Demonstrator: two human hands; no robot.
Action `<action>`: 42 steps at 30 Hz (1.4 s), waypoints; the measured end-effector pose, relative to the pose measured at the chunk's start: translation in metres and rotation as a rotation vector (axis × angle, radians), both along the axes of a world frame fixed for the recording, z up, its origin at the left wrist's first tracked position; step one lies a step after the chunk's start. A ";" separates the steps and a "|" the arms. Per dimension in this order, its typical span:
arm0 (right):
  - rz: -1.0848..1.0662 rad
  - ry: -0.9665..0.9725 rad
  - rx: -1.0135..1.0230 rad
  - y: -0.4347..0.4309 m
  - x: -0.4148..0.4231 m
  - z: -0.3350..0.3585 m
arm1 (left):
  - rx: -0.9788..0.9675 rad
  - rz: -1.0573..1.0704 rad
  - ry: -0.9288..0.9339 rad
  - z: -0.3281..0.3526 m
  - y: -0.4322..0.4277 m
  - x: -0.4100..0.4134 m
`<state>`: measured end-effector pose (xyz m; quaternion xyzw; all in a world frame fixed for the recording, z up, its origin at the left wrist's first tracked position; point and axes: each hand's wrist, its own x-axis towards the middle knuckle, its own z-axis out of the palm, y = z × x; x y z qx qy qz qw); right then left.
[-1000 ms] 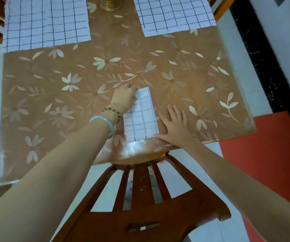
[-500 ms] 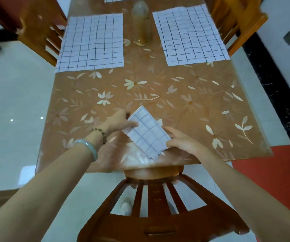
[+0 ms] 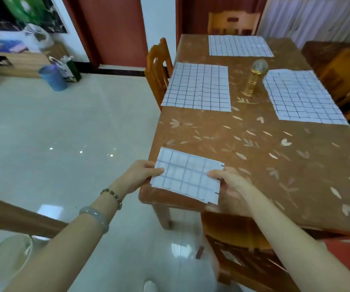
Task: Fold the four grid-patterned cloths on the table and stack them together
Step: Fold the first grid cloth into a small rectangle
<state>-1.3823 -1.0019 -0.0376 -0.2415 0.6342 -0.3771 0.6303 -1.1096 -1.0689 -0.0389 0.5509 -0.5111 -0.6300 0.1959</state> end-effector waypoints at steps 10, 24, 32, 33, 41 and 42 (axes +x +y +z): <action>-0.062 0.033 -0.090 -0.034 0.138 0.035 | 0.034 0.180 0.162 0.019 -0.005 0.137; -0.075 -0.116 -0.052 -0.143 0.120 -0.013 | 0.014 0.266 0.054 -0.013 -0.130 0.106; -0.316 0.128 -0.047 -0.231 0.040 -0.055 | 0.104 0.057 -0.011 -0.041 -0.244 0.018; -0.340 0.166 -0.063 -0.241 0.030 -0.060 | 0.079 0.038 -0.040 -0.045 -0.256 0.006; -0.374 0.487 -0.001 -0.288 -0.001 -0.101 | -0.145 -0.060 -0.418 -0.085 -0.300 -0.058; -0.365 0.510 0.001 -0.292 -0.001 -0.107 | -0.163 -0.053 -0.434 -0.088 -0.304 -0.063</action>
